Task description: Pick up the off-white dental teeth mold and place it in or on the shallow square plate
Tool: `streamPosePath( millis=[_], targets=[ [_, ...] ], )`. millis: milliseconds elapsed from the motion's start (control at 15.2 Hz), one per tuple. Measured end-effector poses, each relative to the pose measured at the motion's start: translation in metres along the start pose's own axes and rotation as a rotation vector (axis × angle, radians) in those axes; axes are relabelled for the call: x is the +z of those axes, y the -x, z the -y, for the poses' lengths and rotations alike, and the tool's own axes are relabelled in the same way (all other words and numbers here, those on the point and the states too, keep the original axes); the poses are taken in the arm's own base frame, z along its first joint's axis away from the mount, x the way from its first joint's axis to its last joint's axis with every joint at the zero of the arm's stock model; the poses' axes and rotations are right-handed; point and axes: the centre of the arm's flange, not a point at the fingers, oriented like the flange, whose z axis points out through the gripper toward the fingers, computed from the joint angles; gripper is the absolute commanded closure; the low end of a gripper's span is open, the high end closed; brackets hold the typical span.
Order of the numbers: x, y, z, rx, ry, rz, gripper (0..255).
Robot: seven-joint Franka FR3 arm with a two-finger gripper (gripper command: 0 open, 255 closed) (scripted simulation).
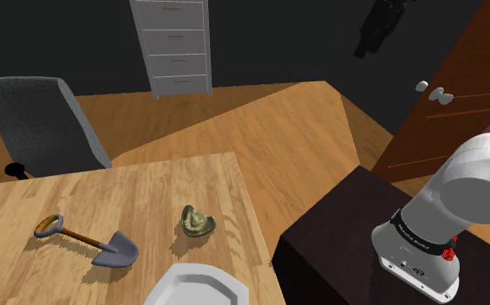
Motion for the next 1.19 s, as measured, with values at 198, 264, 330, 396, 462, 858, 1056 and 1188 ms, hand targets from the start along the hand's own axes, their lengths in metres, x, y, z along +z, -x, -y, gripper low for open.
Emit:
streamPosePath(
  millis=[198,264,330,396,462,858,1056,1188],
  targets=[
    [0.013,-0.005,0.008,-0.004,-0.003,-0.003,0],
    [0.023,-0.008,0.015,-0.007,-0.005,-0.005,0],
    [0.034,-0.011,0.022,-0.01,-0.007,-0.007,0],
    [0.045,-0.011,0.025,-0.013,-0.009,-0.01,0],
    [0.055,-0.014,0.03,-0.017,-0.011,-0.013,0],
    [0.12,-0.035,0.068,-0.035,-0.025,-0.03,0],
    [0.153,-0.044,0.088,-0.045,-0.032,-0.038,0],
    [0.173,-0.052,0.102,-0.051,-0.037,-0.044,0]
  ],
)
